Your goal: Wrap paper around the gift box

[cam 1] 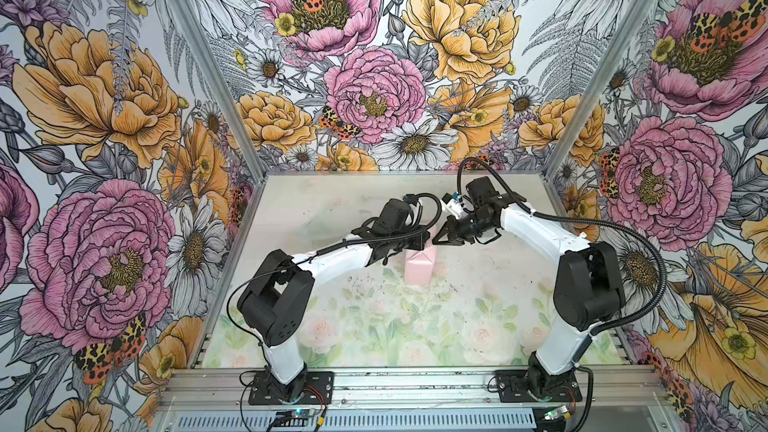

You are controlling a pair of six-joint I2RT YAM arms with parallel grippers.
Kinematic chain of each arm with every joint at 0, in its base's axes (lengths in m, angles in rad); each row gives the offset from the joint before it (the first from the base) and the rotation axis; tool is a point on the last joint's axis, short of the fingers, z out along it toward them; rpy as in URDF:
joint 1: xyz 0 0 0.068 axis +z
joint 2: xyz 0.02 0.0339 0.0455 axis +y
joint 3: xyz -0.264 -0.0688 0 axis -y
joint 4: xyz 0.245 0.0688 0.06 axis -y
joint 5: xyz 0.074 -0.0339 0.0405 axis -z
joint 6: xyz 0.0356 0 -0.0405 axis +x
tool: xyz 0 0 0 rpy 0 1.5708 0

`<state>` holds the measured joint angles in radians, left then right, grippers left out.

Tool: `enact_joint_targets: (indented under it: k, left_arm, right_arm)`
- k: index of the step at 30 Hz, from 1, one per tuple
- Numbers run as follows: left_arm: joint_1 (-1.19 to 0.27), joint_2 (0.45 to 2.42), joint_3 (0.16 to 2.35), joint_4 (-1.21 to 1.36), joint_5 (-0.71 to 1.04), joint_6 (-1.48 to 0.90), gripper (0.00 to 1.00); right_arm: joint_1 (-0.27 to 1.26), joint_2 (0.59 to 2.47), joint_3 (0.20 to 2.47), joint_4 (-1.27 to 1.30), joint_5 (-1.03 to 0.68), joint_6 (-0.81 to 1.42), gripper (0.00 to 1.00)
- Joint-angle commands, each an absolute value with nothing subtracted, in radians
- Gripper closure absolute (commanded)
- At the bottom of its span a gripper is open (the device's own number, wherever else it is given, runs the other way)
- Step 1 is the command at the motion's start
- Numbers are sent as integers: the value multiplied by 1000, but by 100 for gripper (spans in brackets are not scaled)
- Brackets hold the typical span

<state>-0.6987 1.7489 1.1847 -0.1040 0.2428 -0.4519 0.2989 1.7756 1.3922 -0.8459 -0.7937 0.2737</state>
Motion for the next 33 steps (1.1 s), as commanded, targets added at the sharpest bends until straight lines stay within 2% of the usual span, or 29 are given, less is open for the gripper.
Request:
enact_joint_targets:
  k: [1, 11, 33]
  left_arm:
    - [-705, 1786, 1153, -259, 178, -425, 100]
    - [-707, 1783, 1148, -259, 178, -425, 100]
    - [-707, 1775, 1128, -246, 174, -440, 100]
  right_arm:
    - [300, 1794, 1360, -793, -783, 300, 97]
    - [285, 1708, 1301, -773, -750, 318, 95]
    - [340, 1686, 1164, -510, -805, 492, 97]
